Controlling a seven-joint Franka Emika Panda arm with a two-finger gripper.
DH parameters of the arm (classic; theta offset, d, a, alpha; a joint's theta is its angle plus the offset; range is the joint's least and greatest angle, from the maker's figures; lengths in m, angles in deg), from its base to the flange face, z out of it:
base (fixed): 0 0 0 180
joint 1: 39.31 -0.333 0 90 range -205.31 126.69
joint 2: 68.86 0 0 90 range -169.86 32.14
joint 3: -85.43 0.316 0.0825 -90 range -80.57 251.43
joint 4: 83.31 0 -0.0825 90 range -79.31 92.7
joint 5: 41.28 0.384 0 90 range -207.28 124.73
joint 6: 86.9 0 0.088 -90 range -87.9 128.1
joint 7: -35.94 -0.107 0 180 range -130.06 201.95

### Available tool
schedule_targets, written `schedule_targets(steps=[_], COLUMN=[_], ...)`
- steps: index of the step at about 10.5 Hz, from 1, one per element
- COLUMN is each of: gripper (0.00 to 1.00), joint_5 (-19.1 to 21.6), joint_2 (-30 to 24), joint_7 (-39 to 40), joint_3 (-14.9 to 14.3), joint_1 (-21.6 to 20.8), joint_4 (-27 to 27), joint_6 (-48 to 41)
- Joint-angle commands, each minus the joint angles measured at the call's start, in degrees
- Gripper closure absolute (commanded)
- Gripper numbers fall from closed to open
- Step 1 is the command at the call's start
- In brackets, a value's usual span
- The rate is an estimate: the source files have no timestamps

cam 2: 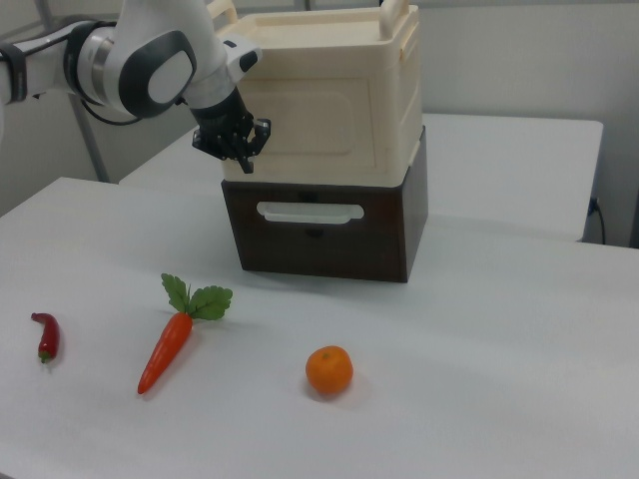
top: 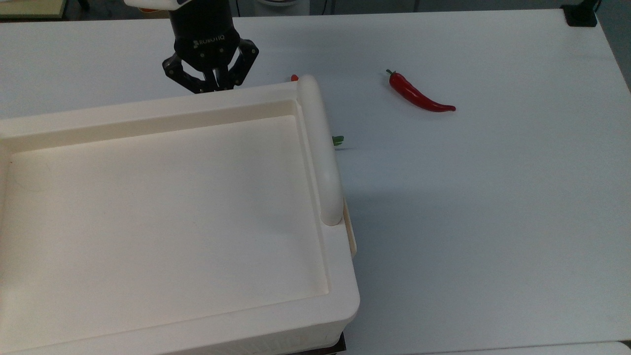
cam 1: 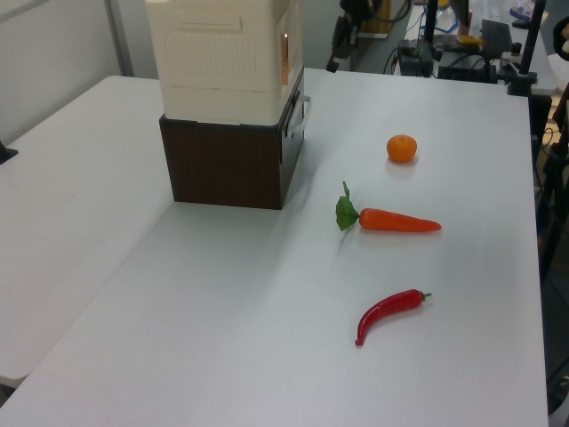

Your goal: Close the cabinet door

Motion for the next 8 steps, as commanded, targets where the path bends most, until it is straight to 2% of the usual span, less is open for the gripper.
schedule_targets(steps=[1,4,6,8], gripper=[1.0,1.0,1.0,1.0], joint_5=[-1.06,-1.14,-1.14,-1.14], joint_2=[2.71,5.25,7.98,8.78], joint_7=[-5.65,-12.77,-15.85,-16.83], joint_3=[-0.33,-0.33,-0.42,-0.42], joint_1=[-1.8,-3.47,-4.09,-4.62], joint_4=[-0.67,-1.98,-5.32,-5.6], joint_6=[7.94,17.08,18.77,21.05])
